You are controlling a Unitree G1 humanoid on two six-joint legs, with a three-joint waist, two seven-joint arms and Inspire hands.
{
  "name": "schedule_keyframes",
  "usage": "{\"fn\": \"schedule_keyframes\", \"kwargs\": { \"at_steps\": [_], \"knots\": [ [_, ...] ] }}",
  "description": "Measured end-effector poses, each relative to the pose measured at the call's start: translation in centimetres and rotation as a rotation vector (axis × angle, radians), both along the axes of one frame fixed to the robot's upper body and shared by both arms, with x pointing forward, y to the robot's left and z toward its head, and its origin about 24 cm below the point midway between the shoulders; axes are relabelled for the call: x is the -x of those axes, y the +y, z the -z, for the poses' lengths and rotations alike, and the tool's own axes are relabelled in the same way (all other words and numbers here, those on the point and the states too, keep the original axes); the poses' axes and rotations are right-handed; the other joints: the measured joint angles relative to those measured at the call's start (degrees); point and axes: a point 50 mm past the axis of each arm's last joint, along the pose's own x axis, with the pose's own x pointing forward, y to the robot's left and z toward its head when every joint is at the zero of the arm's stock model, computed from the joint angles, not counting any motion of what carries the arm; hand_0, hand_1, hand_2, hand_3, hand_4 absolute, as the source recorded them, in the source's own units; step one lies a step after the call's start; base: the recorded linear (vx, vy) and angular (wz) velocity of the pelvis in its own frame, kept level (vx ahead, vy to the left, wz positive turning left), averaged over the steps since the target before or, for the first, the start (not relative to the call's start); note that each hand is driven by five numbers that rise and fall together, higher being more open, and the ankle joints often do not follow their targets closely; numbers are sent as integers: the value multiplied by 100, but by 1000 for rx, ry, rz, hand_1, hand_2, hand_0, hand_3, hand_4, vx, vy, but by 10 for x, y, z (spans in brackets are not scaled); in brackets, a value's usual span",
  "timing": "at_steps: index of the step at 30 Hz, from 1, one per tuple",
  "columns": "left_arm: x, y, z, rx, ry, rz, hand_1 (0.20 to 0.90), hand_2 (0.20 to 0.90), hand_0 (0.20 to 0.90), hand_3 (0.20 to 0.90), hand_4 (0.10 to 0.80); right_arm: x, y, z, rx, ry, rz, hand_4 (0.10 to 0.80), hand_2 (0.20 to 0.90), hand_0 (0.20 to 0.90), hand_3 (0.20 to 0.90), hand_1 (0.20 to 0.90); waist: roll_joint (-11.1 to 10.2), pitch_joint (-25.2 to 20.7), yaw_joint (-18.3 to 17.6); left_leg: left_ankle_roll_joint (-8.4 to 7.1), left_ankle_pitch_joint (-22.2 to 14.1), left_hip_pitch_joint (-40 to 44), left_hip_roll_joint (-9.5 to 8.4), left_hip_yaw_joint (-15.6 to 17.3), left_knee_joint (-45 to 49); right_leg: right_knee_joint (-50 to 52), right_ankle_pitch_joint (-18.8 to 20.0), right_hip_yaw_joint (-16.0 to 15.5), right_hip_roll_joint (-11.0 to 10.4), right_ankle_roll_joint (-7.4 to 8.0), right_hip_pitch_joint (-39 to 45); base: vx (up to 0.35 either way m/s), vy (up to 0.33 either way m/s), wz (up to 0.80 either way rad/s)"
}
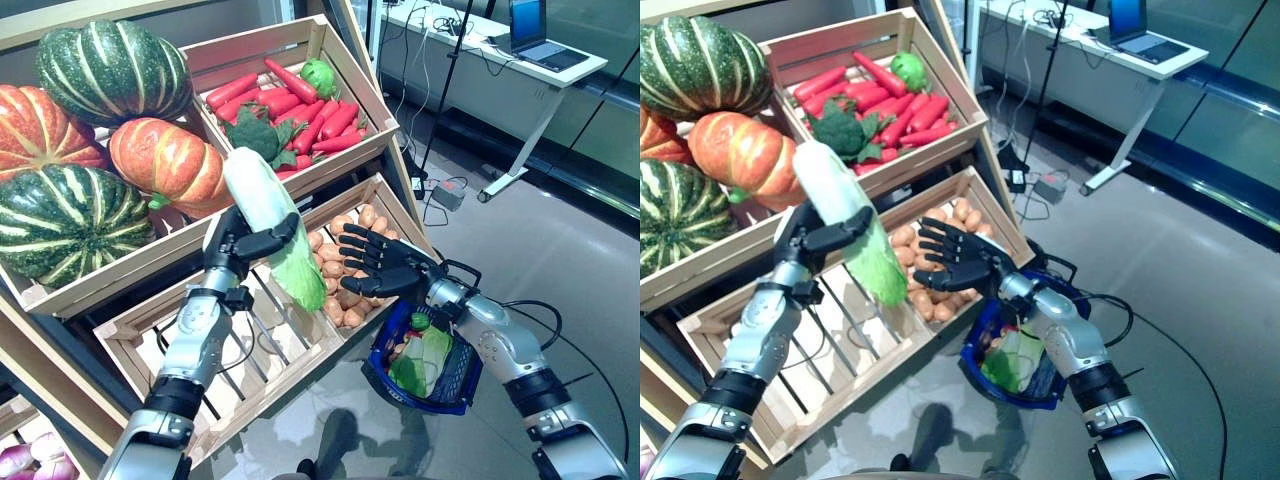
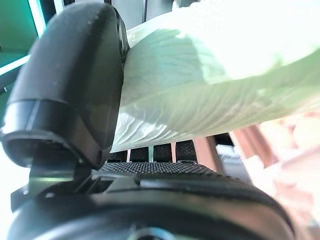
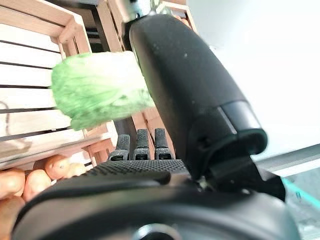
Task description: Put vegetables into the basket
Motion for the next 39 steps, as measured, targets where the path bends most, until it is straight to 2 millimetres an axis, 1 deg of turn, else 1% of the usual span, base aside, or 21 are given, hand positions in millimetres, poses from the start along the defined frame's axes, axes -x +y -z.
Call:
{"fn": "schedule_keyframes", "kwargs": {
  "at_steps": [3,8,10,15,20,28,31,34,38,39],
  "knots": [
    [0,-7,4,7,14,22,300,300,300,300,400,1,8,1,2,3,-14,800,900,900,900,900,-16,-10,22,-10,24,5,0,0,0,0,6,8,11,-6,4,0,0,0],
    [0,-8,4,12,16,22,300,300,300,300,400,2,9,0,0,2,-8,800,900,900,900,900,-41,-25,86,-23,50,13,9,5,0,0,27,39,36,-31,5,38,-1,-1],
    [1,-8,5,8,18,21,300,300,300,300,400,3,12,1,-11,22,-19,800,900,900,900,900,-65,-40,97,-22,56,21,8,11,0,0,32,95,36,-31,8,41,-5,-2],
    [7,-5,13,5,42,14,300,300,300,300,400,5,15,6,-20,77,-39,800,900,900,900,900,-129,-80,95,-18,65,25,7,13,0,0,36,102,35,-30,10,8,-2,0],
    [10,-4,17,3,55,19,300,300,300,300,400,9,17,12,-69,146,-52,800,900,900,900,900,-133,-83,102,-18,81,21,7,6,0,0,43,103,35,-29,8,0,0,0],
    [12,-2,19,-2,60,51,300,300,300,300,400,10,18,15,-61,170,-61,800,900,900,900,900,-137,-85,99,-15,90,27,8,12,0,-2,57,113,35,-31,10,13,-2,0],
    [12,-4,20,-5,63,61,300,300,300,300,400,9,17,16,-32,161,-28,800,900,900,900,900,-165,-108,98,-15,93,29,9,13,0,-2,58,115,36,-31,11,0,0,0],
    [14,-8,22,-10,73,78,300,300,300,300,400,7,16,18,52,122,29,800,900,900,900,900,-222,-148,102,-13,95,30,8,13,0,-2,59,116,33,-30,11,0,0,0],
    [20,-20,23,-7,65,132,300,300,300,300,400,2,13,26,162,85,132,800,900,900,900,900,-256,-170,101,-6,100,30,4,13,0,-2,62,121,23,-25,10,0,0,0],
    [21,-22,23,-9,64,142,300,300,300,300,400,2,12,27,165,87,144,800,900,900,900,900,-256,-170,103,-5,101,30,3,12,0,-2,63,121,23,-24,10,0,0,0]
  ]
}}
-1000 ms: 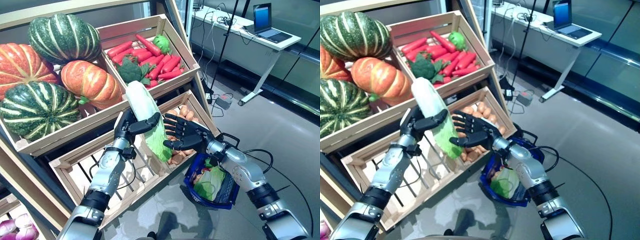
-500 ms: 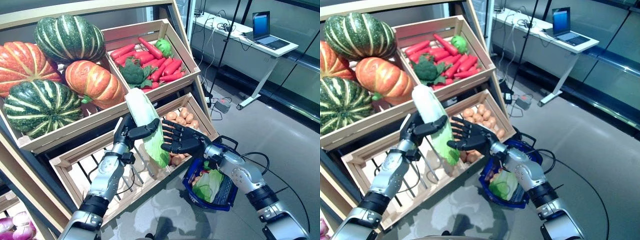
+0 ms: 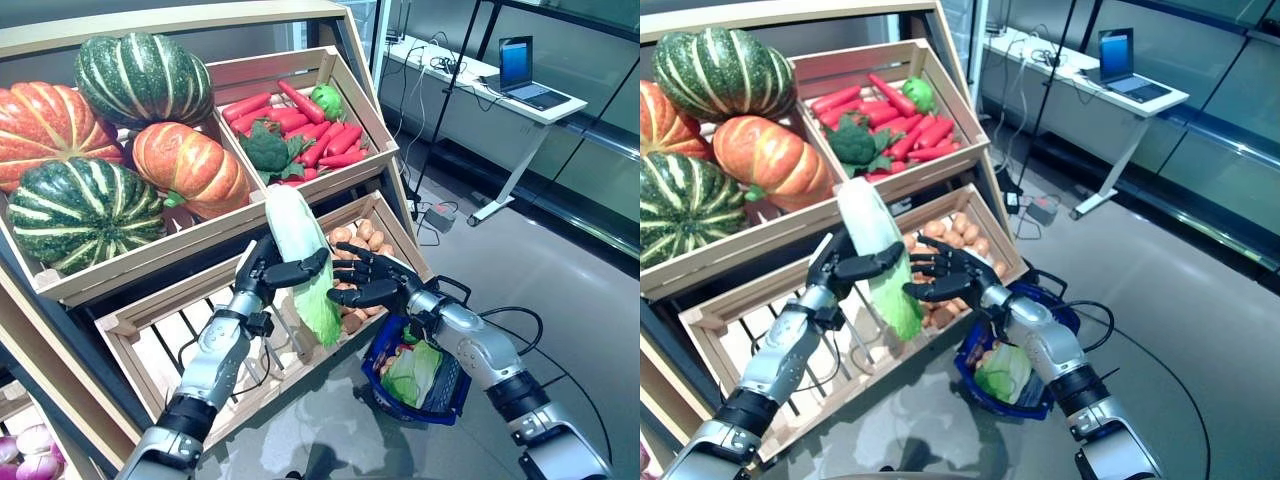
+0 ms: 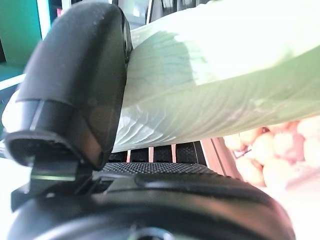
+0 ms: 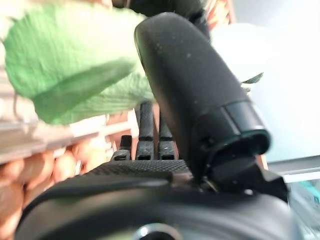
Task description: Put vegetables into the basket
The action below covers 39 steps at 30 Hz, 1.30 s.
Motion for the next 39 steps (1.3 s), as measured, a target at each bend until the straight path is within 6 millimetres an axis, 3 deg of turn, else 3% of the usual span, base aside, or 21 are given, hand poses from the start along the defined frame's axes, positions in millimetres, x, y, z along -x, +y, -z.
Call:
{"fn": "schedule_keyframes", "kwargs": {
  "at_steps": [7,25,36,39],
  "knots": [
    [1,-3,-1,-46,-14,-10,300,300,300,300,400,1,8,2,96,-65,33,800,900,900,900,900,2,-1,-10,-10,11,-1,5,-5,0,-6,5,5,8,-6,1,0,0,0],
    [1,-1,-3,-103,-26,-37,300,300,300,300,400,5,30,17,73,3,79,800,900,900,900,900,4,-1,65,-5,31,-22,1,-46,0,-7,5,-9,2,-7,2,0,0,0],
    [4,-4,-7,-94,-46,-21,300,300,300,300,400,14,31,33,-99,167,90,800,900,900,900,900,5,-1,64,-5,38,-25,1,-61,0,-7,5,-13,2,-7,6,0,0,0],
    [5,-11,-12,23,-53,48,300,300,300,300,400,20,38,36,-176,221,-27,800,900,900,900,900,5,-2,81,-7,39,-31,-1,-75,0,-7,5,-21,4,-7,9,2,0,1]
  ]
}}
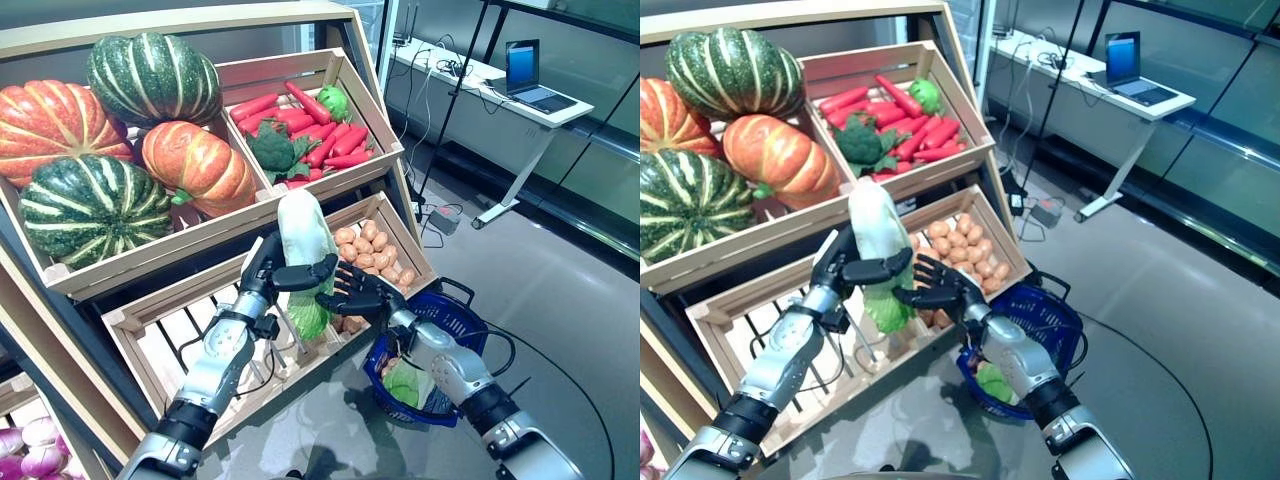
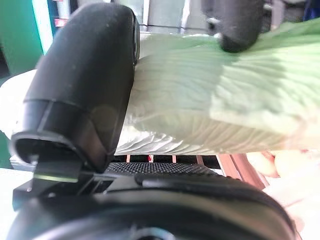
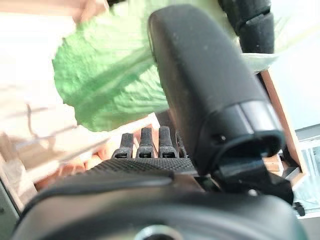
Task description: Put vegetables into the basket
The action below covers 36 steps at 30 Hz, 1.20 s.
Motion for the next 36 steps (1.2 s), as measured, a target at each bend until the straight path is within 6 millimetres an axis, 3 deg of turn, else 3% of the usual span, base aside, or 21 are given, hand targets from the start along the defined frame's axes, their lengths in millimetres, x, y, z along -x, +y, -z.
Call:
{"fn": "schedule_keyframes", "kwargs": {
  "at_steps": [3,11,20,22,23,24,25,36],
  "knots": [
    [7,-24,-8,17,-51,201,300,300,300,300,400,8,7,6,-40,33,-123,800,900,900,900,900,29,-17,50,4,3,-5,-9,-56,0,0,0,2,-6,0,17,12,2,9],
    [9,-25,-9,234,1,374,300,300,300,300,400,7,-27,1,-171,73,-333,800,900,900,900,900,156,-140,80,-5,36,-7,-5,-91,-1,-3,-1,4,6,-1,36,6,1,2],
    [10,-27,-13,444,-9,455,300,300,300,300,400,9,-31,-5,-393,103,-370,800,900,900,900,900,183,-408,70,-14,44,-11,-5,-89,-1,-3,-3,16,16,-4,27,0,0,0],
    [10,-27,-14,463,-12,456,300,300,300,300,400,8,-31,-7,-395,81,-364,670,705,705,705,705,187,-451,68,-14,44,-10,-5,-87,-1,-4,-3,19,16,-4,25,0,0,0],
    [10,-28,-14,468,-14,456,300,300,300,300,400,7,-32,-7,-393,72,-359,629,644,644,644,644,191,-455,64,-13,45,-10,-5,-86,-1,-4,-3,22,16,-5,22,0,0,0],
    [10,-28,-14,472,-14,457,300,300,300,300,400,6,-32,-8,-390,65,-351,529,493,493,493,493,194,-456,56,-11,46,-10,-5,-84,-1,-4,-2,25,16,-5,7,0,0,0],
    [10,-29,-13,475,-15,455,300,300,300,300,400,6,-32,-8,-387,60,-345,400,300,300,300,300,195,-457,50,-11,47,-11,-4,-79,-1,-4,0,35,17,-8,-2,15,-6,-3],
    [6,-21,-11,478,-34,398,300,300,300,300,400,4,-21,-10,-363,84,-265,400,300,300,300,300,203,-457,-51,-11,47,-15,5,-43,-2,-4,5,76,19,-15,-13,1,0,0]
  ]
}}
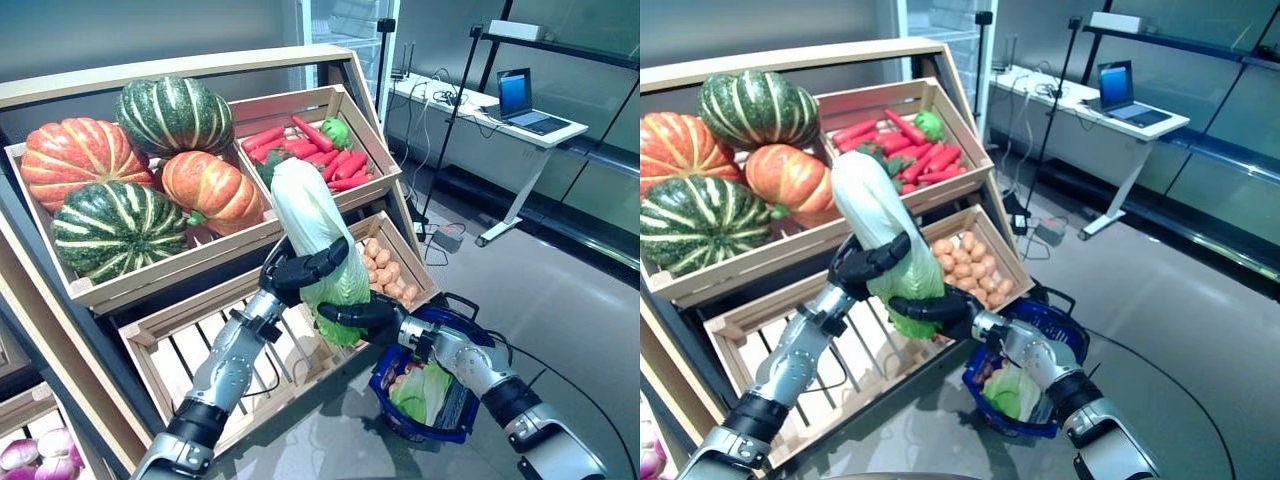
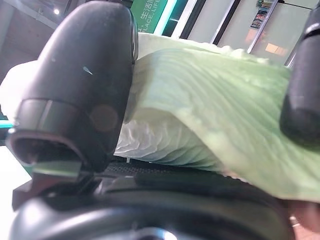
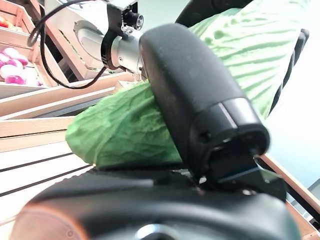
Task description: Put vegetables into the basket
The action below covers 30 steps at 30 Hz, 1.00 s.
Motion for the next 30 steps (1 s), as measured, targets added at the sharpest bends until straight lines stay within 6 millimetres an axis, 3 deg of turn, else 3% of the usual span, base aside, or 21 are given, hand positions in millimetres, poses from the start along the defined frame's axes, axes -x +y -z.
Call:
{"fn": "schedule_keyframes", "kwargs": {
  "at_steps": [2,3,4,15,19,25,30],
  "knots": [
    [0,0,0,0,-1,-1,679,679,679,679,653,0,0,0,1,1,2,400,300,300,300,300,1,0,-1,0,0,1,2,1,0,0,0,1,0,-1,-7,0,0,0],
    [0,0,0,-2,-1,-1,815,815,815,815,744,0,0,0,6,3,7,400,300,300,300,300,2,1,-1,0,0,2,4,3,0,0,1,2,1,-2,-6,0,0,0],
    [0,0,0,-12,-5,-3,900,900,900,900,800,-1,0,1,12,6,14,400,300,300,300,300,3,0,-2,0,0,2,4,5,0,0,2,4,1,-3,-7,0,0,0],
    [-2,-3,0,23,16,-40,900,900,900,900,800,-1,-4,4,39,16,62,400,300,300,300,300,12,4,-20,1,-1,-1,13,90,-1,0,26,95,5,-8,-61,-1,-5,-3],
    [-1,-4,7,5,53,-27,900,900,900,900,800,5,-11,13,32,48,100,400,300,300,300,300,21,4,-39,2,-1,-25,21,122,-1,0,43,124,8,-9,-103,4,-14,-3],
    [7,4,27,-55,121,-51,900,900,900,900,800,24,-50,42,9,151,292,400,300,300,300,300,38,4,-54,5,-5,-30,41,164,-5,-1,48,158,11,-11,-132,-2,-12,-3],
    [10,33,50,-97,223,-184,900,900,900,900,800,43,-79,62,20,225,420,400,300,300,300,300,49,6,-150,0,-5,-56,87,285,-7,-2,98,298,43,-28,-210,-5,-15,-14]
  ]
}}
